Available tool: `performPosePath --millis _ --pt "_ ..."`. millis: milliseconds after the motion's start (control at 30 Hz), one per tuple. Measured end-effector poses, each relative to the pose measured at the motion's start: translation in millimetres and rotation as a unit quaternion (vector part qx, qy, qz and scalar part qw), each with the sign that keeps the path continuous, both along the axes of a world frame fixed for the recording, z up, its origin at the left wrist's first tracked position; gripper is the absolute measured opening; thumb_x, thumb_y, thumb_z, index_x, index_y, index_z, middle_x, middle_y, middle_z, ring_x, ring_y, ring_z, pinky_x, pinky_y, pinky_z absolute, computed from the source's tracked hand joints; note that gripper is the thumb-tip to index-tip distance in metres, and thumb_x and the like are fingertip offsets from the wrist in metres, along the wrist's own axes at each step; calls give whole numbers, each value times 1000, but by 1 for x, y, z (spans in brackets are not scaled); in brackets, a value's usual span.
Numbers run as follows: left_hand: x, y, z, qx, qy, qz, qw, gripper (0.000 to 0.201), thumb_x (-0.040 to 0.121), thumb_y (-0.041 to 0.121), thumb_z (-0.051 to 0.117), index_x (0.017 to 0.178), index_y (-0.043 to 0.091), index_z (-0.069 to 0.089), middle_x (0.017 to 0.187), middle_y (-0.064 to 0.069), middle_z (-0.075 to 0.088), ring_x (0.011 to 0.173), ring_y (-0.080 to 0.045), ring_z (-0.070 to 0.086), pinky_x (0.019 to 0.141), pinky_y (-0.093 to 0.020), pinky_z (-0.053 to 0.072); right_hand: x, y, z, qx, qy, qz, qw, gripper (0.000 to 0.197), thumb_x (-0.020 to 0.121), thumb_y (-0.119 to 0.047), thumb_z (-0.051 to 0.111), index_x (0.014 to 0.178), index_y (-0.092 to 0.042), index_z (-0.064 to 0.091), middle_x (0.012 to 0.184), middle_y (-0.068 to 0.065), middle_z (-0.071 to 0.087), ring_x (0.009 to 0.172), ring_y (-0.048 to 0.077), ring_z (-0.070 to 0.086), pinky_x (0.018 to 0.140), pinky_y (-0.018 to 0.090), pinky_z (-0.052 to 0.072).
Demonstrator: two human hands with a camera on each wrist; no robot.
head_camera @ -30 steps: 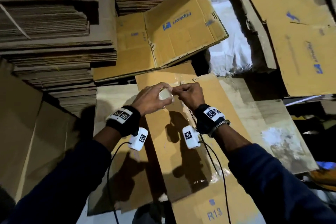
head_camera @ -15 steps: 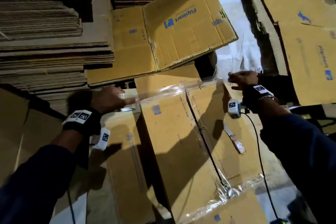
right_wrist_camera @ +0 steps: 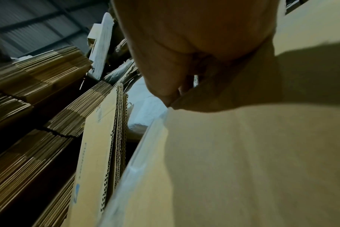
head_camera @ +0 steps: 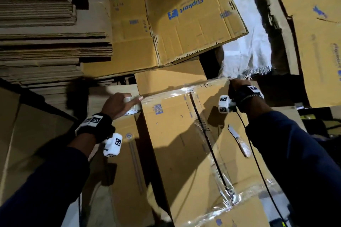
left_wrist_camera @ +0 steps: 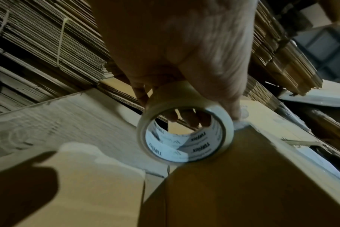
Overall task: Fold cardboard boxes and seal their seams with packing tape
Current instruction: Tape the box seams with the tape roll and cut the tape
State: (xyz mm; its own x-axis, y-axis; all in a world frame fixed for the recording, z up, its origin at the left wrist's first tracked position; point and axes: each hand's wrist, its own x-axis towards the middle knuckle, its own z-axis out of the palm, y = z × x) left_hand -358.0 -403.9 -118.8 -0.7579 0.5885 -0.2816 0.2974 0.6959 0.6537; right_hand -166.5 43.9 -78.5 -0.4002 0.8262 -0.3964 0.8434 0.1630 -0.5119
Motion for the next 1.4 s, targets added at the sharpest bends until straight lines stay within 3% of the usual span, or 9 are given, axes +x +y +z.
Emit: performPosePath --millis 167,267,400,567,733,1000,1133,1300,1400 --pt "15 -5 -11 -29 -17 61 998 98 78 94 51 120 8 72 129 -16 71 122 -33 65 94 -36 48 -2 -14 15 79 -37 6 996 36 82 -31 65 109 -10 76 125 19 70 118 33 65 101 36 52" --pt "16 -4 -11 -26 -14 50 998 106 76 99 46 105 -1 67 112 -26 70 105 -42 67 82 -41 50 -25 -63 26 200 94 20 975 31 84 -17 62 110 -7 76 112 22 72 103 37 69 85 37 54" --pt "18 -4 -1 -10 -5 41 999 91 81 92 48 80 2 64 84 -20 69 80 -36 66 68 -41 46 -55 -211 32 135 162 300 930 28 93 -16 55 118 -11 68 125 17 65 114 33 63 92 40 53" --pt "22 -4 -3 -13 17 50 999 73 79 87 45 61 17 46 62 -2 54 67 -31 57 62 -36 37 -63 -291 -4 156 -49 526 834 70 107 -55 4 165 -15 6 174 5 2 160 19 -7 127 54 -5" --pt "25 0 -5 -5 5 62 998 69 91 73 60 61 13 45 58 -7 50 64 -33 52 60 -40 34 -50 -210 -9 238 -141 487 828 76 100 -62 -8 165 -25 4 173 1 -3 160 25 -7 125 61 -3" --pt "26 -2 -8 -24 -15 74 997 74 85 86 53 68 14 55 69 -7 62 78 -33 65 70 -39 48 -31 -74 2 200 -206 286 914 88 96 -80 14 129 -17 67 139 20 59 133 37 50 112 58 32" --pt "30 3 -1 -24 -28 103 994 75 89 76 61 115 7 72 125 -19 71 118 -37 65 95 -43 50 -58 -34 -5 99 -196 231 948 70 91 -68 59 120 -5 66 119 24 68 105 39 65 93 42 53" --pt "29 1 -7 -6 -6 75 997 81 84 88 50 86 9 68 98 -16 74 100 -36 68 83 -42 49 -52 0 -4 -45 -79 113 989 65 95 -53 63 135 -2 62 122 21 65 113 37 65 84 35 48" --pt "30 -1 -9 8 -2 89 996 80 90 78 56 96 1 72 106 -24 73 106 -40 66 87 -44 48 -10 -6 4 71 -20 138 988 62 101 -57 48 145 -12 54 145 22 53 136 39 49 107 44 41"
